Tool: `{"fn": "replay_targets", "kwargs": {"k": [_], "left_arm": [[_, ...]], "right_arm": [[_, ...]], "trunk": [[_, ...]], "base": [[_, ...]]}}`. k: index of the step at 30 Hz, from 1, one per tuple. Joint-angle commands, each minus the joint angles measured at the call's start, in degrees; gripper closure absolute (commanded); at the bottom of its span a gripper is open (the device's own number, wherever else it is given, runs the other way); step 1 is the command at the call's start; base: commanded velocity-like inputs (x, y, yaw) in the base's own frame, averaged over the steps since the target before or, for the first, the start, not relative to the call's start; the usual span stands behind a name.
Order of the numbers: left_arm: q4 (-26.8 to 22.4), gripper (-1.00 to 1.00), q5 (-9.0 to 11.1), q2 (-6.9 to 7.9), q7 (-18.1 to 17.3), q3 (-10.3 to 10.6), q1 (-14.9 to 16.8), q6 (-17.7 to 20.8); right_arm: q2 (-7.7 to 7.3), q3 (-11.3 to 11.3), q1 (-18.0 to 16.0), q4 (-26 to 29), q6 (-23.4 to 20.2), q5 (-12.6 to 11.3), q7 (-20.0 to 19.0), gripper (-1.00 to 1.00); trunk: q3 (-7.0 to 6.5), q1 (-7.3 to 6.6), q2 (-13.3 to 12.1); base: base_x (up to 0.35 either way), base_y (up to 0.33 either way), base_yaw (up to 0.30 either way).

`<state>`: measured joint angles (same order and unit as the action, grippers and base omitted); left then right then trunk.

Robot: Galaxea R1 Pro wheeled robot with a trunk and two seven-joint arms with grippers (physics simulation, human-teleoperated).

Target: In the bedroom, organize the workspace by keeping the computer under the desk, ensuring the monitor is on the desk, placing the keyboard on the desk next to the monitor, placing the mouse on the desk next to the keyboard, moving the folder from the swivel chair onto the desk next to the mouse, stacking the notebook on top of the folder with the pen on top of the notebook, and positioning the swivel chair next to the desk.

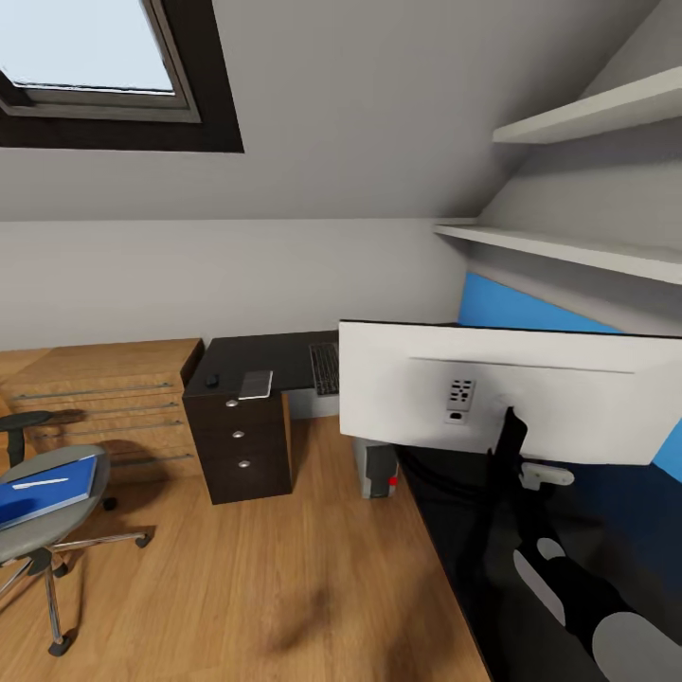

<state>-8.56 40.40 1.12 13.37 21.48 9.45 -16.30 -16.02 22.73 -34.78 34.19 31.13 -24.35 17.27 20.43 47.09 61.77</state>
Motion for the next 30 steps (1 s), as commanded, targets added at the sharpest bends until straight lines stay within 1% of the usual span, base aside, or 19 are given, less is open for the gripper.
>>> {"fn": "replay_targets", "kwargs": {"k": [1,20,30], "left_arm": [[-0.1,-1.00,0.3,0.02,0.3,0.5,0.0,-0.1],[-0.1,-1.00,0.3,0.03,0.4,0.4,0.0,-0.1],[-0.1,-1.00,0.3,0.11,0.4,0.4,0.0,-0.1]], "right_arm": [[-0.08,0.5,-0.1,0.1,0.3,-0.1,0.5,1.00],[-0.06,0.4,-0.1,0.0,0.4,-0.1,0.5,1.00],[-0.06,0.4,-0.1,0.0,0.4,-0.1,0.5,1.00]], "trunk": [[0.06,0.00,0.1],[0.06,0.00,0.1],[0.06,0.00,0.1]], "base": [[0.000,0.000,0.000],[0.000,0.000,0.013],[0.000,0.000,0.129]]}}
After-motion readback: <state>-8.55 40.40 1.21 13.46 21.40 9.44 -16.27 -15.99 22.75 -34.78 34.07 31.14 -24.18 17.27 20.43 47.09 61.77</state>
